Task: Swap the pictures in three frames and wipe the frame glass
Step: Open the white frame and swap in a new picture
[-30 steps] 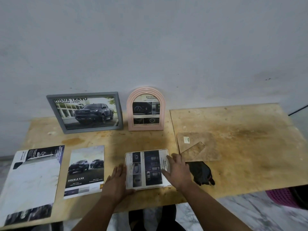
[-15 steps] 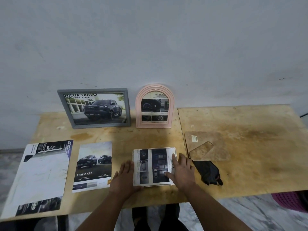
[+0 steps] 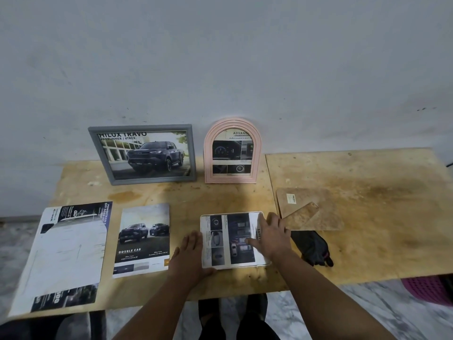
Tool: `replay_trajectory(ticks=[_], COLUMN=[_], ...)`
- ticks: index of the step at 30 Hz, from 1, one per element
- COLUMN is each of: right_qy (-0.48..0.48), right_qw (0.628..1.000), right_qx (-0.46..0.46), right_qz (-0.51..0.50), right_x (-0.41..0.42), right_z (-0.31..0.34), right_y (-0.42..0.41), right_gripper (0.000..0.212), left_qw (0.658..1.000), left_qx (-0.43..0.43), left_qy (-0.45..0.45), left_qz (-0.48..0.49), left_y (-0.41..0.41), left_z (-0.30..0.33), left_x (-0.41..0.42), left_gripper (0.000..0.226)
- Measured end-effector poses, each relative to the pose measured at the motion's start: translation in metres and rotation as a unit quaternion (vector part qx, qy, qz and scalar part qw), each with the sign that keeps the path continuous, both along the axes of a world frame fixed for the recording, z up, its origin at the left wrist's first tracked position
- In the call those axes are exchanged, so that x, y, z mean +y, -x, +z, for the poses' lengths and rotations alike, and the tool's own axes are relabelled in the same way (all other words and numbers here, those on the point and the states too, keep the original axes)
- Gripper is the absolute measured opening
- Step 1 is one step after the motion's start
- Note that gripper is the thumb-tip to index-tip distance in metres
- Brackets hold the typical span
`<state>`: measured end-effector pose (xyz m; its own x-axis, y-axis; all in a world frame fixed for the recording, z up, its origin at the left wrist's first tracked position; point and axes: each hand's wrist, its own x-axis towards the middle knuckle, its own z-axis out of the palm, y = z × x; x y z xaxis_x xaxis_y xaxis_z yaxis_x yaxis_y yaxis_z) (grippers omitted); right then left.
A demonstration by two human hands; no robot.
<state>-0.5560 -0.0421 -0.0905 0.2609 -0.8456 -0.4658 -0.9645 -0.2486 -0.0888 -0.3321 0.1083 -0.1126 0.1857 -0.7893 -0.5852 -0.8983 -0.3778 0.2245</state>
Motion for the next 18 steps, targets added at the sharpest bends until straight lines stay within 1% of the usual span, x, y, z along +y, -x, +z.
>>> replay_trajectory(ticks=[4, 10, 13, 15, 17, 18], right_qy=[0.0, 0.045, 0.075, 0.074, 0.034, -0.005], right_qw=[1.0, 0.999, 0.996, 0.992, 0.975, 0.953], right_qx=[-0.005, -0.023, -0.047, -0.092, -0.201, -0.272], right_qz=[-0.009, -0.018, -0.023, -0.041, -0.091, -0.13], right_x=[0.005, 0.015, 0.022, 0.026, 0.03, 0.03], right_z=[-0.005, -0.008, -0.005, -0.002, 0.003, 0.009], right_y=[0.0, 0.002, 0.003, 0.006, 0.01, 0.011], right_gripper=[0.105, 0.093, 0.085, 0.076, 0.069, 0.069], left_qw=[1.0, 1.0, 1.0, 1.0, 1.0, 0.999], left_qx=[0.002, 0.002, 0.013, 0.017, 0.026, 0.03], left_qy=[0.003, 0.002, 0.0, -0.002, -0.007, -0.01], left_qz=[-0.002, -0.008, -0.001, -0.002, -0.003, -0.007], left_y=[0.0, 0.0, 0.0, 0.0, -0.002, -0.003], left_z=[0.002, 0.0, -0.001, 0.001, 0.001, 0.003], left_x=[0.0, -0.001, 0.0, 0.0, -0.001, -0.002], left_gripper=[0.126, 0.126, 0.126, 0.127, 0.128, 0.128])
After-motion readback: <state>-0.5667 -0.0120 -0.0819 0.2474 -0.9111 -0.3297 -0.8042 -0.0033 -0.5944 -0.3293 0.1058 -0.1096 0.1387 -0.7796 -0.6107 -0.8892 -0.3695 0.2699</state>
